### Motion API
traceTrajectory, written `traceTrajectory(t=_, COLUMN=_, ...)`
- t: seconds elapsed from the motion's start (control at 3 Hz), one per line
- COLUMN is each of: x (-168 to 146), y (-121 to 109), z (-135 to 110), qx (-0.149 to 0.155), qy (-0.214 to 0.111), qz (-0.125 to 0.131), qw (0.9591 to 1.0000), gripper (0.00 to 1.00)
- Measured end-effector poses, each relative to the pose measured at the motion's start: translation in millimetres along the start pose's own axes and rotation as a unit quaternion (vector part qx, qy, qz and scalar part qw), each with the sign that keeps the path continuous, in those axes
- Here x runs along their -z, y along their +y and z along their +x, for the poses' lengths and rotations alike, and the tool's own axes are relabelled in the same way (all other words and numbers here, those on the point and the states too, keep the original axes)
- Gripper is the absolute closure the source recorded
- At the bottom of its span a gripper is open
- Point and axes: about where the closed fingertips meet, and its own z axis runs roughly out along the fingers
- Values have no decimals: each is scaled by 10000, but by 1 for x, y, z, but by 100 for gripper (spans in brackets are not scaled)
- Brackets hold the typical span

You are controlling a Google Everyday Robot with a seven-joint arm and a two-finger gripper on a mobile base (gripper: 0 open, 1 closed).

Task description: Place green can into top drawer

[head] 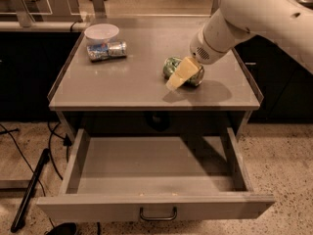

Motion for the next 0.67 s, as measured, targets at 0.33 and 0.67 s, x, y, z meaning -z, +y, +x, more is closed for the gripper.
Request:
traceTrajectory(t=0.33, x=-17, y=-8, z=-3, qx=-19, qy=15, qz=-24, qw=10000, gripper=0)
traceTrajectory(t=0.67, x=-33, y=-15, z=-4, qx=-103, qy=105, qz=-116, qw=9998, gripper=0)
